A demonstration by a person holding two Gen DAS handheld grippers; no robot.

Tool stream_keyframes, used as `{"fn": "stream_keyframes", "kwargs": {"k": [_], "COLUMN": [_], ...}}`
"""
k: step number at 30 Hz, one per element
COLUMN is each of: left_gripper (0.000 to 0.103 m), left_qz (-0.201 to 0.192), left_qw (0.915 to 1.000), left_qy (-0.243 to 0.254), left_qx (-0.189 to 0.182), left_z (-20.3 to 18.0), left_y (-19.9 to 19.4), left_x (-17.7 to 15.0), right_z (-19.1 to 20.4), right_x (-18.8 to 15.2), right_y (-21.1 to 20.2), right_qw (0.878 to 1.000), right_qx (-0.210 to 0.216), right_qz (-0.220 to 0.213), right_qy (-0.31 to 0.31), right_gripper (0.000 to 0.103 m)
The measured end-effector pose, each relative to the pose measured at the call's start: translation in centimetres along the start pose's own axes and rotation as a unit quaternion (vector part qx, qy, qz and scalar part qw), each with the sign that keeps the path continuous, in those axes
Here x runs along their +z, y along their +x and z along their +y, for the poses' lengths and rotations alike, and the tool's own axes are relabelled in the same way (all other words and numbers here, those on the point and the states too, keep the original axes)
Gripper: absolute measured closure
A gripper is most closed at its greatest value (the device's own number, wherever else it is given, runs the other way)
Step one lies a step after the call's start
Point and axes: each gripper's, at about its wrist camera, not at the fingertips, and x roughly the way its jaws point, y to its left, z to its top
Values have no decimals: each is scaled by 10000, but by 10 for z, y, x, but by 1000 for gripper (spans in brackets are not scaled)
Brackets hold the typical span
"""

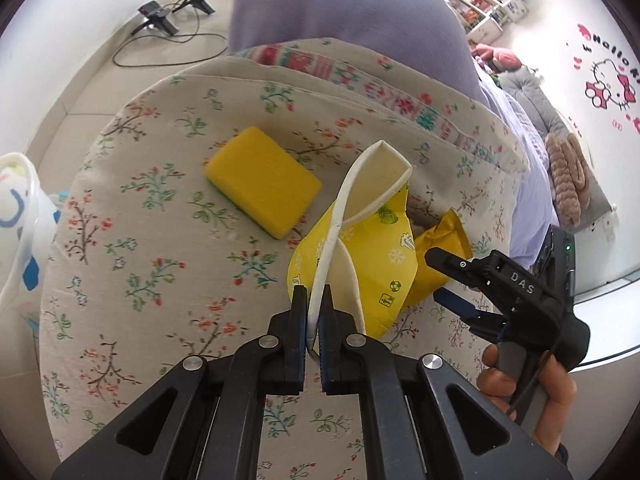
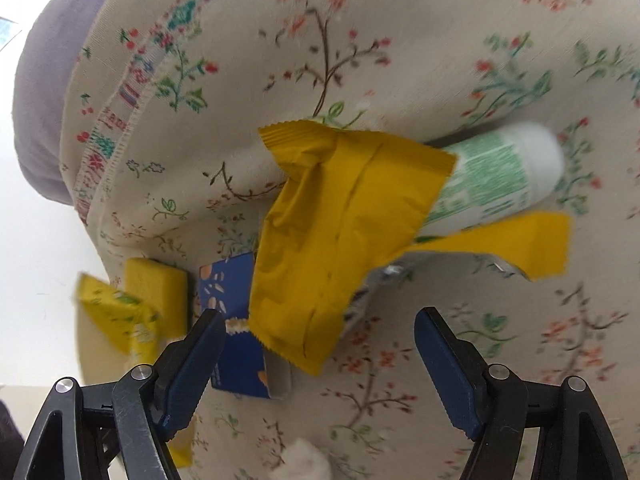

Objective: Collect trash
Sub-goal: 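Grasp the yellow cup with left tool while right tool grasps yellow wrappers, then carry yellow cup and wrappers to the bucket and release both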

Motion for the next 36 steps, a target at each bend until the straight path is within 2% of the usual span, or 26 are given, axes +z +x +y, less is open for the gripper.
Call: {"fn": "stream_keyframes", "kwargs": {"k": [5, 7, 9, 10, 11, 13, 15, 21, 25, 30, 32, 36], "left_gripper": [98, 98, 98, 98, 98, 98, 98, 98, 98, 98, 98, 98], "left_qz": [-42, -72, -101, -115, -126, -142, -164, -428, -753, -901, -949, -838], "left_qw": [10000, 9999, 9998, 9998, 9997, 9995, 9992, 9963, 9920, 9787, 9722, 9639], "left_qy": [-68, -89, -128, -146, -166, -229, -306, -674, -1008, -1838, -2110, -2461], "left_qx": [-27, -38, -63, -82, -100, -149, -204, -324, -40, 167, 365, 584], "left_z": [7, 5, 9, 11, 14, 19, 24, 54, 95, 167, 193, 233], "left_y": [-5, -5, -11, -13, -15, -20, -26, -59, -91, -120, -127, -131], "left_x": [0, 1, 1, 1, 2, 3, 4, 17, 25, 24, 21, 19], "right_z": [5, 5, 6, 5, 7, 11, 15, 56, 79, 107, 115, 140], "right_x": [-6, -7, -9, -11, -12, -14, -15, -30, -42, -58, -61, -73], "right_y": [13, 18, 22, 20, 18, 3, -11, -35, -42, -37, -32, -17], "right_qw": [10000, 9999, 9998, 9995, 9993, 9990, 9985, 9937, 9881, 9816, 9800, 9756], "right_qx": [22, -18, 130, 213, 262, 371, 448, 241, 271, 277, 296, 358], "right_qz": [-38, -6, 73, 76, 29, -127, -291, -765, -897, -879, -804, -661], "right_qy": [84, 104, 145, 209, 267, 232, 77, -782, -1217, -1670, -1793, -2064], "right_gripper": [25, 37, 76, 78, 86, 93, 95, 95, 95, 95, 95, 95]}}
